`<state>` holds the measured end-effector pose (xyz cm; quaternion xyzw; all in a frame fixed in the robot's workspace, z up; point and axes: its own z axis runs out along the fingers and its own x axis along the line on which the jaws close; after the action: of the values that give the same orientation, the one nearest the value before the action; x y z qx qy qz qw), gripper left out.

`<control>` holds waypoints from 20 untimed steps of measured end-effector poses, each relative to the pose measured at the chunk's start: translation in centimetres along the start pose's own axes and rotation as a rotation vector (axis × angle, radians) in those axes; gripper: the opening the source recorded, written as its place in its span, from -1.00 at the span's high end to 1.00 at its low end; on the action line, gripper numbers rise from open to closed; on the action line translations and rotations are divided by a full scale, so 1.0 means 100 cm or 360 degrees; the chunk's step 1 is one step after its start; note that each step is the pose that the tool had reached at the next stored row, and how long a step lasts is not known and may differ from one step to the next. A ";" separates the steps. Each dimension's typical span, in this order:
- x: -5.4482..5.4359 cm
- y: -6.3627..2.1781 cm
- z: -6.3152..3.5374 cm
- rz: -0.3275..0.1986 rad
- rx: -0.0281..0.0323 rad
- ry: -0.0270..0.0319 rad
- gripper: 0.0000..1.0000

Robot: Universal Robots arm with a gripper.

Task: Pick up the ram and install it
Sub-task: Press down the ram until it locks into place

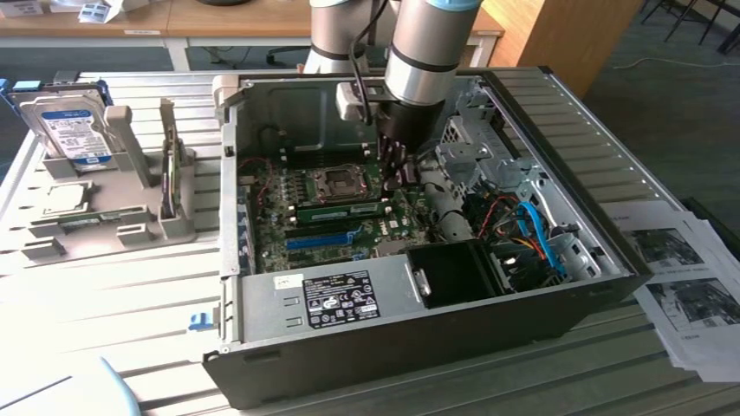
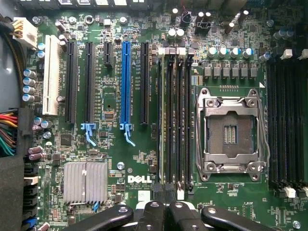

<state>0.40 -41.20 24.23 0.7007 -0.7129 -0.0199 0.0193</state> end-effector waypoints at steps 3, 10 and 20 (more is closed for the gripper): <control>0.000 0.0000 0.0002 0.0000 0.00000 -0.00001 0.81; 0.000 -0.0001 0.0023 0.0000 -0.00001 0.00001 0.81; 0.000 0.0003 0.0025 -0.0001 0.00143 -0.00004 0.81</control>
<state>0.36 -41.20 23.98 0.7010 -0.7128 -0.0168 0.0160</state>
